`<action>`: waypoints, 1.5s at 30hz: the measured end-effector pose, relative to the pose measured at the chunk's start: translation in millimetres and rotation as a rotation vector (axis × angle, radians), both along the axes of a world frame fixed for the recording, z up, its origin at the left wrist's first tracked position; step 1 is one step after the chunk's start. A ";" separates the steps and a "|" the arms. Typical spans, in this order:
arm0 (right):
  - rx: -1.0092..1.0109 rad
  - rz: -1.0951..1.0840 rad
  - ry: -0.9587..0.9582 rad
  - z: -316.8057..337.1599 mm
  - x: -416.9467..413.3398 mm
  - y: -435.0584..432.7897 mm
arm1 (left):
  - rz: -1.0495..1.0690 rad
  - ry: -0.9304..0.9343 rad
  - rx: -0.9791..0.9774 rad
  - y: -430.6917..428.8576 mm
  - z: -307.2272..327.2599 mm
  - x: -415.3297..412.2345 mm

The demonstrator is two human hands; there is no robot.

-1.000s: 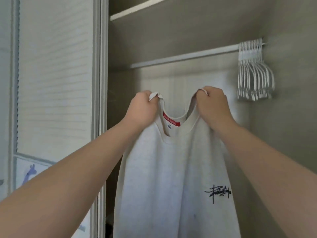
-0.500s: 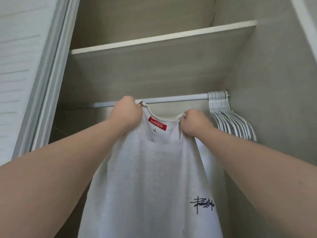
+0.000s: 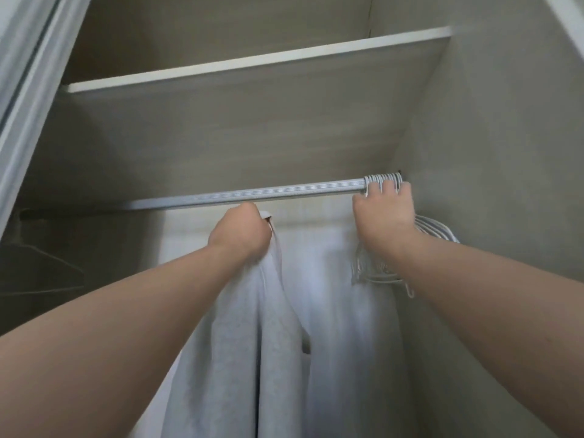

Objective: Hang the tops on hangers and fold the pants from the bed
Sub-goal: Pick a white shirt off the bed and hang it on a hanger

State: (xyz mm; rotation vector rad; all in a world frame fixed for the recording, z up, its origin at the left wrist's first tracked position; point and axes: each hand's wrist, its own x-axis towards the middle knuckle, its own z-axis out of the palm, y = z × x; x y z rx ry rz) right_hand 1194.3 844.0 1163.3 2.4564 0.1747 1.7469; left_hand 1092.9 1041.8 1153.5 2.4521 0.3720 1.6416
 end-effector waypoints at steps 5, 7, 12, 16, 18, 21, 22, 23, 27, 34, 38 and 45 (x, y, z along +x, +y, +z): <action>0.026 -0.029 0.062 9.6 7.9 -9.1 | 0.017 -0.010 -0.001 7.7 -4.2 1.5; 0.023 -0.028 0.098 12.2 8.8 -15.8 | 0.035 -0.008 0.015 9.0 -4.8 1.2; 0.045 0.056 0.149 17.3 8.2 -31.8 | 0.044 -0.016 0.070 5.7 -5.2 0.3; 0.091 0.149 0.173 17.8 5.7 -30.3 | 0.047 -0.016 0.094 2.8 -3.9 -2.7; 0.109 0.203 0.157 19.2 2.9 -29.6 | 0.053 -0.014 0.105 2.9 -3.2 -5.4; 0.148 0.273 0.080 24.6 -4.8 -31.5 | 0.069 -0.021 0.111 5.2 -1.5 -11.4; 0.158 0.294 0.066 26.6 -9.2 -32.0 | 0.073 -0.023 0.105 6.1 -0.5 -13.8; 0.171 0.310 0.057 29.0 -14.1 -32.5 | 0.076 -0.025 0.097 6.8 1.0 -16.7; 0.291 0.475 0.137 32.2 -40.7 -33.1 | 0.052 -0.045 0.081 4.3 7.4 -33.5; 0.912 1.163 0.459 13.2 -99.8 -44.6 | -0.032 -0.108 0.094 -8.3 0.7 -76.5; 1.107 1.465 0.496 -9.1 -127.7 -41.5 | -0.084 -0.137 0.083 -12.6 -11.1 -106.4; 1.107 1.367 0.520 -32.8 -162.1 -36.9 | -0.107 -0.069 -0.008 -20.5 -49.8 -142.5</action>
